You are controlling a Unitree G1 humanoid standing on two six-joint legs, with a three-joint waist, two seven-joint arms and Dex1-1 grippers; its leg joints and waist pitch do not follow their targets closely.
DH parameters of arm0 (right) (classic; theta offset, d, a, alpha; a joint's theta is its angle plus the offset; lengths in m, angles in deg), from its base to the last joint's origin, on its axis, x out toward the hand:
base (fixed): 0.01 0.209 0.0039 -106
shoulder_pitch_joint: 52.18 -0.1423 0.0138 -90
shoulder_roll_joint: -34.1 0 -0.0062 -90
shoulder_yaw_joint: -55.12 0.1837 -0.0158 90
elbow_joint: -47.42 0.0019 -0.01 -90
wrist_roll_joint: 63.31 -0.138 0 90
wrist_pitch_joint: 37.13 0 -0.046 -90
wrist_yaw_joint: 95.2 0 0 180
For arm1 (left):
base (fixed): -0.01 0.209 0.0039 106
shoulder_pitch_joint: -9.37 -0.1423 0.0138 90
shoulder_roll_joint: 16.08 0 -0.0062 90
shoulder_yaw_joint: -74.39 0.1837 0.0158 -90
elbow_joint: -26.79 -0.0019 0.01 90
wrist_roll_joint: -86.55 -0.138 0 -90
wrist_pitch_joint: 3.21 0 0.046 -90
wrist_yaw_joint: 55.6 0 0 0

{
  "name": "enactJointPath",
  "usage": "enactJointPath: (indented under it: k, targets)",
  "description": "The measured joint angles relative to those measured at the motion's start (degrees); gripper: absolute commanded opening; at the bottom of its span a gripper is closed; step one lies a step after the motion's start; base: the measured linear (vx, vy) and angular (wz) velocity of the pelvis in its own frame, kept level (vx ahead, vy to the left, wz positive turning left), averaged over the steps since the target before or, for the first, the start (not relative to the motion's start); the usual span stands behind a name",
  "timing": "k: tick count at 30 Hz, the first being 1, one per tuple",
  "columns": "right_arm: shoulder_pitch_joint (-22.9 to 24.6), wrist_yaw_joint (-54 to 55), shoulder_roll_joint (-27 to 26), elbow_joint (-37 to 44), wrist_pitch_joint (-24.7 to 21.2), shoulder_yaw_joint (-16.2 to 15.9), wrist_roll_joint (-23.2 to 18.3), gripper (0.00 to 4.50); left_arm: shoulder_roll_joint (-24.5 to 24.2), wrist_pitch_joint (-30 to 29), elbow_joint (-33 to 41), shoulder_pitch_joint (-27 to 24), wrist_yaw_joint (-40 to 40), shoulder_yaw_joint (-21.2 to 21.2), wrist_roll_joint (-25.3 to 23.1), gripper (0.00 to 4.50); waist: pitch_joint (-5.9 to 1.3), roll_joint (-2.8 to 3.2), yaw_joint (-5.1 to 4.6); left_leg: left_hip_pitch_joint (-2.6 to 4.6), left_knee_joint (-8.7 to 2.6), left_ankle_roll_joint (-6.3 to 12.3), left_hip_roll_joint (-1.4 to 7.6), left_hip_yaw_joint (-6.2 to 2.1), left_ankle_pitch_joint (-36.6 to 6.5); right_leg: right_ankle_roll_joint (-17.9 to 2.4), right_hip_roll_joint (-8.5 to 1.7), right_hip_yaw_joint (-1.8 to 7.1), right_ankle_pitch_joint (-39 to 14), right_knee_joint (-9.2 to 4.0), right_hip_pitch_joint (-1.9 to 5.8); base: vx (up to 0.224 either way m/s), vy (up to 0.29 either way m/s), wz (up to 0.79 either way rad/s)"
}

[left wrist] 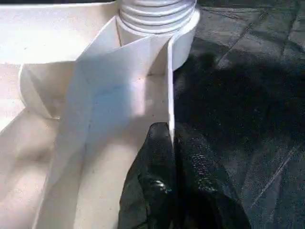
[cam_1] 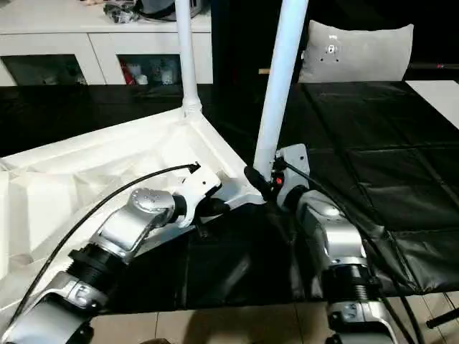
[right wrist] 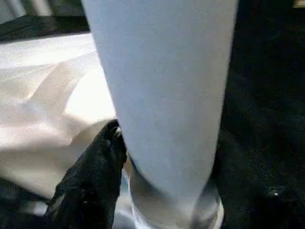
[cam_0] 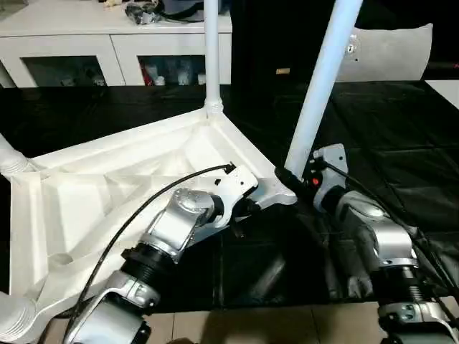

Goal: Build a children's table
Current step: Rotate leg to tighten

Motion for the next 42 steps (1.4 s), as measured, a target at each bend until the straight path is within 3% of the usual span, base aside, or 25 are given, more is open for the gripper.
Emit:
enactJointPath:
  k: [8, 16, 19, 23, 33, 42]
  targets:
    - [2.60, -16.90, 8.13, 1.60, 0.30, -3.18, -2.05, 3.84, -7.25, 6.48, 0.44, -0.46, -8.56, 0.85, 0.45, 0.00, 0.03, 0.02, 0.57, -0.55, -0.04, 0.00, 0.10, -0.02, 0.01, -0.06, 0.04, -0.11, 0.04, 0.06, -0.46, 0.000, 0.000, 0.00]
    - [3.51, -31.26, 14.85, 4.27, 0.41, -8.36, -2.48, 4.06, -14.99, 13.66, 3.42, -2.33, -21.66, 3.26, 2.61, 0.00, 0.03, 0.00, 2.76, -0.93, 0.10, 0.21, 0.12, 0.00, 0.08, -0.09, 0.04, -0.09, 0.04, 0.25, -0.92, 0.000, 0.000, 0.00]
    - [3.51, -34.92, 15.39, 4.42, 1.18, -9.68, -2.71, 3.69, -16.71, 15.73, 4.11, -2.49, -26.18, 4.76, 2.97, 0.00, 0.03, 0.00, 4.08, -0.92, 0.22, 0.05, 0.12, 0.01, 0.00, -0.09, 0.00, -0.09, 0.03, 0.34, -0.89, 0.000, 0.000, 0.00]
    - [3.61, -38.18, 15.41, 5.55, 0.88, -10.82, -4.36, 3.45, -17.73, 17.14, 4.92, -2.64, -29.33, 6.18, 3.23, 0.00, 0.04, -0.01, 4.90, -0.86, 0.36, 0.04, 0.12, 0.04, 0.00, -0.10, -0.01, 0.00, 0.04, 0.43, -0.82, 0.000, 0.000, 0.00]
    - [3.60, -41.58, 15.44, 6.46, -0.96, -11.02, -6.28, 2.56, -18.87, 17.72, 5.45, -2.60, -31.88, 6.88, 3.30, 0.00, 0.04, -0.03, 5.08, -0.75, 0.38, 0.00, 0.12, 0.04, 0.02, 0.04, -0.02, 0.03, -0.09, 0.85, -0.84, 0.000, 0.000, 0.00]
    - [3.64, -42.15, 16.18, 7.89, -0.78, -11.20, -6.22, 2.24, -18.91, 17.95, 5.44, -2.53, -32.36, 6.89, 3.33, 0.00, 0.01, -0.07, 5.10, -0.72, 0.43, 0.00, 0.12, 0.04, 0.02, 0.04, -0.03, 0.04, -0.09, 0.86, -0.80, 0.000, 0.000, 0.00]
